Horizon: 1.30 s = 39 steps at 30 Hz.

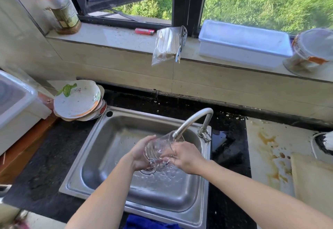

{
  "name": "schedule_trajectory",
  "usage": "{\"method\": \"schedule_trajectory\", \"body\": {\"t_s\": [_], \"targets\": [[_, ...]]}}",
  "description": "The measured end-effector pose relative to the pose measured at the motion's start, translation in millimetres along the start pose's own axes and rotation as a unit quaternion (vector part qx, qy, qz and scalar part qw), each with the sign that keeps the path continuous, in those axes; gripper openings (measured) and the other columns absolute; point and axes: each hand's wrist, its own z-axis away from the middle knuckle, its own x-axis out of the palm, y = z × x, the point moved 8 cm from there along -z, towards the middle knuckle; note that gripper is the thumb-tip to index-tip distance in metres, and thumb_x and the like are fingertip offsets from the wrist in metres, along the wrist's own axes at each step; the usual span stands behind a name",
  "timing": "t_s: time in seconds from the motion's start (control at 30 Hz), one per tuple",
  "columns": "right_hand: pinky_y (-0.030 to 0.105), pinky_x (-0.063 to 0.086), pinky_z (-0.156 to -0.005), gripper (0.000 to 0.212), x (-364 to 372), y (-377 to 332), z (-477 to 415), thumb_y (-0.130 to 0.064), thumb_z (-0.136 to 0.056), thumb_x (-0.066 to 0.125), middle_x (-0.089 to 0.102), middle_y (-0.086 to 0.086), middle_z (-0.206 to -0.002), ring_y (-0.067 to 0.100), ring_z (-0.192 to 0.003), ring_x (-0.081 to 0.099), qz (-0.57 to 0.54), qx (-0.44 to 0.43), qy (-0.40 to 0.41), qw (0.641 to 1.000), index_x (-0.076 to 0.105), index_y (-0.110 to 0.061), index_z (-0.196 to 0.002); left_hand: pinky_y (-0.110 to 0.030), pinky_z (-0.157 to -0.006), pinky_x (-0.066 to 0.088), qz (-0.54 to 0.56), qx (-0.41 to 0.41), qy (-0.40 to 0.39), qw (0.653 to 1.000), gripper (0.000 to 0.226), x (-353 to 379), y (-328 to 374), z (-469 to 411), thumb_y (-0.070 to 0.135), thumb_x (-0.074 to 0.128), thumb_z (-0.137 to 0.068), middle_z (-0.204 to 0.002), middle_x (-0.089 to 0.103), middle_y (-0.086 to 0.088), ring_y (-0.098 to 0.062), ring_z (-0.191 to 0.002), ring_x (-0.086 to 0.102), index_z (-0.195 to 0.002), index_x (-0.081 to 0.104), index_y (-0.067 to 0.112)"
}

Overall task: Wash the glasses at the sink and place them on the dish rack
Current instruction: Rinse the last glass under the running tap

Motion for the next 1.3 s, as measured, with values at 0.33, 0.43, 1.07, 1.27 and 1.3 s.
{"method": "schedule_trajectory", "body": {"t_s": [0.33, 0.43, 1.07, 1.27, 1.3], "targets": [[0.028, 0.036, -0.105, 0.032, -14, 1, 15, -0.038, -0.090, 0.063, 0.060, -0.011, -0.132, 0.004, -0.123, 0.050, 0.041, -0.013, -0.015, 0.999, 0.066, -0.031, -0.120, -0.026, -0.055, 0.039, -0.008, -0.020, 0.049, 0.999, 0.041, -17, -5, 1, 0.046, 0.056, -0.084, -0.093, 0.067, -0.011, -0.024, -0.071, 0.058, -0.105, 0.069, 0.012], [0.033, 0.046, -0.096, 0.023, -17, 2, 7, -0.038, -0.086, 0.064, 0.065, -0.009, -0.118, 0.011, -0.109, 0.058, -0.040, 0.036, 0.021, 0.998, 0.071, -0.033, -0.107, -0.023, -0.050, 0.032, 0.014, -0.017, 0.038, 0.999, 0.039, -7, -7, 3, 0.045, 0.055, -0.084, -0.084, 0.064, -0.009, -0.021, -0.062, 0.052, -0.099, 0.069, 0.011], [0.032, 0.050, -0.087, 0.083, -16, 68, 14, -0.026, -0.068, 0.086, 0.068, -0.001, -0.117, 0.014, -0.112, 0.062, -0.498, 0.233, 0.081, 0.831, 0.047, -0.015, -0.140, -0.026, -0.054, 0.050, -0.036, -0.060, 0.078, 0.995, 0.060, 25, -31, 2, 0.055, 0.030, -0.095, -0.086, 0.070, -0.020, -0.029, -0.068, 0.064, -0.108, 0.061, 0.005], [0.025, 0.049, -0.078, 0.067, -32, 71, 24, -0.024, -0.059, 0.090, 0.059, 0.000, -0.099, 0.015, -0.094, 0.059, -0.371, 0.259, 0.208, 0.867, 0.054, -0.021, -0.115, -0.035, -0.076, 0.043, -0.113, 0.172, 0.235, 0.950, 0.053, 48, 18, 8, 0.048, 0.033, -0.100, -0.075, 0.064, -0.005, -0.022, -0.073, 0.057, -0.074, 0.062, 0.012], [0.025, 0.049, -0.077, 0.067, -33, 69, 26, -0.025, -0.060, 0.090, 0.057, 0.001, -0.097, 0.015, -0.091, 0.058, -0.358, 0.262, 0.208, 0.872, 0.053, -0.020, -0.115, -0.034, -0.072, 0.041, -0.145, 0.212, 0.247, 0.934, 0.054, 55, 24, 13, 0.047, 0.033, -0.100, -0.068, 0.060, -0.005, -0.022, -0.068, 0.053, -0.066, 0.056, 0.012]]}}
